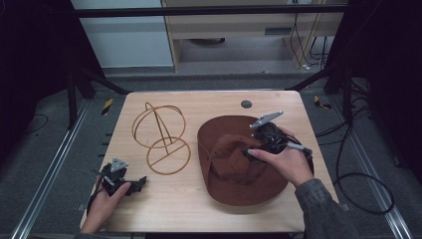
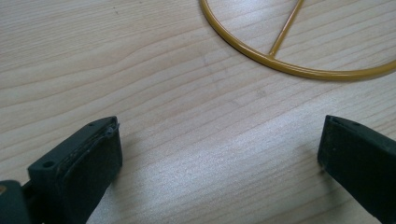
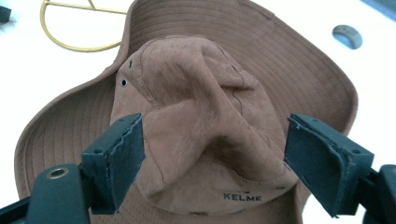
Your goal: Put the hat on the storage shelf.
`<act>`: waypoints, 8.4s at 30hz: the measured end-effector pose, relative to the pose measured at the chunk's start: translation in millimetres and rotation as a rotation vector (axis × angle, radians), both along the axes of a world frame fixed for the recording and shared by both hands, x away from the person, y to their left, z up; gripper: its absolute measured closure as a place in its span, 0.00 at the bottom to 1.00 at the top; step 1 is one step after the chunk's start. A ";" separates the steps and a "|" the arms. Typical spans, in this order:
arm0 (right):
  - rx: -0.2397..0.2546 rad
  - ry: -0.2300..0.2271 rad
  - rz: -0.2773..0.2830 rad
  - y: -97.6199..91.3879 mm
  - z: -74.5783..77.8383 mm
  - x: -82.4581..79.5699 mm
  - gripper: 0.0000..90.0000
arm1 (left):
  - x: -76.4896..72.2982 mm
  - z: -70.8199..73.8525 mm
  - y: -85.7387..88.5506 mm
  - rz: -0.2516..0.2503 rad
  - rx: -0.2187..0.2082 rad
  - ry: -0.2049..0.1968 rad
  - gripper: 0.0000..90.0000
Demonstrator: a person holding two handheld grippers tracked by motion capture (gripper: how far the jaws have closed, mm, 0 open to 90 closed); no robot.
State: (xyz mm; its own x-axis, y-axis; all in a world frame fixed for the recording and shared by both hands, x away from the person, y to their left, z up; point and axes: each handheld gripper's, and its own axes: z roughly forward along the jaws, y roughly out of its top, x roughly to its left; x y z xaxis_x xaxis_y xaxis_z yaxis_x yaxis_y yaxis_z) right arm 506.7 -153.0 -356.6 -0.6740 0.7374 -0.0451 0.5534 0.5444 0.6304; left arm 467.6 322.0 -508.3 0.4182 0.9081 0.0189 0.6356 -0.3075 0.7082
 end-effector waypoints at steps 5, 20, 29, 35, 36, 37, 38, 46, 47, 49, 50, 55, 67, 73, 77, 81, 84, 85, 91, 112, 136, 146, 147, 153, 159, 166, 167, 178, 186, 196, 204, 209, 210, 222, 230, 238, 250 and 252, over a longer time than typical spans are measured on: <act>0.012 0.057 -0.010 4.9 -5.4 15.7 0.22 | 0.5 -0.1 -0.7 0.001 -0.004 -0.001 0.00; -0.033 0.128 0.050 35.0 -26.5 38.1 0.31 | 0.7 0.0 -0.3 -0.006 0.000 0.000 0.00; -0.038 0.171 0.070 33.1 -36.0 47.4 0.79 | 0.9 0.0 -0.3 -0.008 -0.001 0.000 0.00; -0.035 0.181 0.087 30.7 -34.9 47.6 0.95 | 0.9 0.0 -0.3 -0.008 -0.001 0.000 0.00; -0.028 0.177 0.087 29.3 -34.2 47.1 0.97 | 0.9 0.0 -0.3 -0.008 -0.001 0.000 0.00; -0.024 0.173 0.089 27.9 -33.7 46.6 0.98 | 0.4 -0.1 -0.5 -0.008 -0.001 -0.001 0.00; -0.024 0.173 0.089 27.9 -33.7 46.6 0.98 | 0.4 -0.1 -0.5 -0.008 -0.001 -0.001 0.00; 0.039 0.114 0.077 13.7 -19.4 38.8 0.99 | -0.4 0.0 -0.3 -0.012 0.003 -0.001 0.00; 0.042 0.104 0.079 12.5 -16.7 37.7 0.99 | -0.3 0.0 -0.2 -0.013 0.004 -0.001 0.00; 0.060 0.088 0.078 9.7 -10.5 35.1 0.99 | -0.4 0.0 -0.3 -0.013 0.004 -0.001 0.00; 0.072 0.078 0.075 8.5 -7.5 33.9 0.99 | -0.4 0.1 -0.2 -0.013 0.005 -0.001 0.00; 0.109 0.032 0.082 5.2 8.8 26.4 0.99 | -0.6 0.0 -0.5 -0.011 0.001 0.000 0.00; 0.173 -0.055 0.089 1.0 35.5 0.7 0.99 | -0.6 0.0 -0.4 -0.015 0.003 -0.001 0.00; 0.216 -0.085 0.092 -1.7 46.8 -9.4 0.99 | -0.6 0.1 -0.4 -0.015 0.005 -0.001 0.00; 0.233 -0.103 0.095 -1.6 55.6 -13.3 0.99 | -0.6 0.0 -0.4 -0.015 0.003 -0.002 0.00; 0.245 -0.134 0.098 -1.1 70.6 -16.4 0.99 | -0.5 0.0 -0.4 -0.015 0.003 -0.002 0.00; 0.261 -0.147 0.098 -0.2 77.7 -16.6 0.99 | -0.4 0.0 -0.4 -0.017 0.003 -0.002 0.00; 0.264 -0.152 0.097 0.8 80.1 -16.6 0.99 | -0.3 0.0 -0.4 -0.018 0.003 -0.002 0.00; 0.282 -0.191 0.110 11.9 94.9 -19.2 0.99 | -0.4 0.1 -0.4 -0.017 0.003 -0.001 0.00; 0.311 -0.276 0.173 48.1 149.8 -22.6 0.99 | -0.4 -0.5 -1.2 -0.009 -0.007 -0.007 0.00; 0.349 -0.310 0.220 101.6 172.6 -8.3 0.99 | 0.0 0.0 -1.0 -0.013 -0.005 -0.002 0.00; 0.354 -0.327 0.217 126.5 183.7 4.1 0.99 | 0.1 0.1 -0.8 -0.015 -0.003 -0.001 0.00; 0.354 -0.326 0.216 128.2 184.1 5.6 0.99 | 0.1 0.1 -0.9 -0.015 -0.003 -0.001 0.00; 0.382 -0.308 0.210 135.8 183.0 13.8 0.99 | 0.3 0.2 -0.6 -0.019 0.000 0.000 0.00; 0.380 -0.298 0.211 147.1 179.7 20.0 0.99 | 0.4 0.2 -0.7 -0.019 -0.001 0.001 0.00; 0.366 -0.290 0.209 157.0 177.1 29.6 0.99 | 0.5 0.3 -0.5 -0.021 0.002 0.000 0.00; 0.367 -0.288 0.208 157.9 176.6 30.5 0.99 | 0.5 0.1 -0.8 -0.018 -0.002 -0.002 0.00; 0.372 -0.276 0.221 173.7 169.1 39.9 0.99 | 0.5 0.2 -0.8 -0.019 -0.002 -0.001 0.00; 0.356 -0.268 0.241 187.9 165.6 42.0 0.99 | 0.6 0.5 -0.4 -0.024 0.001 0.003 0.00; 0.353 -0.243 0.262 206.0 155.1 44.2 0.99 | 0.6 0.8 0.1 -0.031 0.007 0.007 0.00; 0.344 -0.229 0.270 214.8 147.6 47.0 0.99 | 0.6 0.8 0.1 -0.032 0.009 0.007 0.00; 0.340 -0.221 0.279 219.2 143.7 47.4 0.99 | 0.6 0.7 0.1 -0.032 0.010 0.005 0.00; 0.336 -0.219 0.280 220.0 143.1 47.7 0.99 | 0.6 0.7 0.1 -0.032 0.011 0.005 0.00; 0.313 -0.188 0.276 226.0 130.7 53.7 0.98 | 0.6 0.6 -0.1 -0.031 0.008 0.006 0.00; 0.300 -0.173 0.274 229.4 124.2 56.5 0.98 | 0.5 0.2 -0.6 -0.025 0.000 0.002 0.00; 0.303 -0.161 0.269 228.7 120.7 59.4 0.98 | 0.6 0.2 -0.7 -0.025 0.000 0.002 0.00; 0.303 -0.159 0.281 234.1 120.5 58.8 0.96 | 0.6 0.6 -0.1 -0.031 0.009 0.005 0.00; 0.305 -0.156 0.279 233.9 120.3 59.7 0.96 | 0.6 0.3 -0.5 -0.025 0.004 0.000 0.00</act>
State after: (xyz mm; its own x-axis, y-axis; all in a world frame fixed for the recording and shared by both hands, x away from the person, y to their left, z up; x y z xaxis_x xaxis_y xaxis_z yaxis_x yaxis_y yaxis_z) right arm 566.3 81.0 -236.3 -0.8515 0.5236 0.0291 0.2968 0.4354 0.8499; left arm 468.3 321.5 -508.0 0.4412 0.8971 0.0229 0.6276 -0.3268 0.7066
